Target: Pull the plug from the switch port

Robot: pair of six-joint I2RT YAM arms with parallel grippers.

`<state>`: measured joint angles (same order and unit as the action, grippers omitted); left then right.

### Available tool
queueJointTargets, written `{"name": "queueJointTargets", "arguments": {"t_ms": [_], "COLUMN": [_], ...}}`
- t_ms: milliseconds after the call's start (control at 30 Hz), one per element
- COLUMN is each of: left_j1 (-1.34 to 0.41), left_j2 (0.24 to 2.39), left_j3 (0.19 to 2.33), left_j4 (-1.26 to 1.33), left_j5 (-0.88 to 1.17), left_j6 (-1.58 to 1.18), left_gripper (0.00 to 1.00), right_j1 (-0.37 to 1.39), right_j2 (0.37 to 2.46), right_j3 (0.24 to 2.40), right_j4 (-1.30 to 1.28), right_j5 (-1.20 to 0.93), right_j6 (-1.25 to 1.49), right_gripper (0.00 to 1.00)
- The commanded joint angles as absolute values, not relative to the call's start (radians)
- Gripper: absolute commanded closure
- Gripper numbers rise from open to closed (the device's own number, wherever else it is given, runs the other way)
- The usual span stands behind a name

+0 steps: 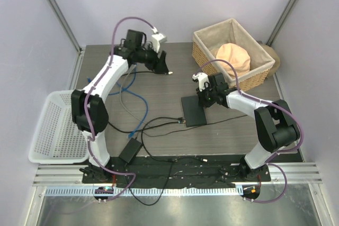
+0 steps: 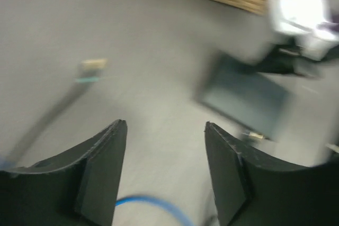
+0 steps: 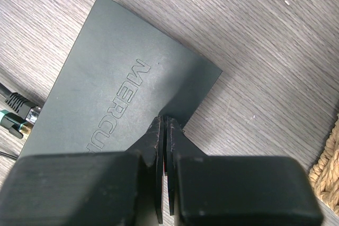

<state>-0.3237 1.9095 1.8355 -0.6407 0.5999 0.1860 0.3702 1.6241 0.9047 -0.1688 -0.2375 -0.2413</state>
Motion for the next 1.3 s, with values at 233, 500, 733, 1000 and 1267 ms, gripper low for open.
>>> {"name": "queueJointTargets", "arguments": {"t_ms": [233,500,733,1000,1267], "left_j1": [-0.44,-0.505,-0.526,-0.505,-0.453], "left_j2": [2.1,2.223,2.413,2.448,2.186], "left_j3": [1.576,1.633,1.841,1.968,1.721], "left_j4": [-0.677,-0.638,-0.571,-0.511,-0.543], "left_j5": [1.039,0.884,0.969,0.982,0.879], "left_j6": [0.064,-0.024,-0.161,-0.232,-0.12], "left_gripper": [0.43,0.49,0.51,0.48,0.43], "right_j1": [0.371,0.371,0.336,0.287,0.288], "right_j2": [1.657,1.594,1.496,1.488,1.459], "right_j3": [0.858,0.86,1.116,1.131,0.99], "right_j4": [-0.262,-0.302,-0.468,-0.515,-0.468], "right_j5": [-0.198,-0.196,-0.256,-0.245,-0.368], "right_j6": [-0.253,-0.236,-0.199,-0.219,-0.206], "right_gripper": [0.99,0.99,0.99,0.99,0.99]}}
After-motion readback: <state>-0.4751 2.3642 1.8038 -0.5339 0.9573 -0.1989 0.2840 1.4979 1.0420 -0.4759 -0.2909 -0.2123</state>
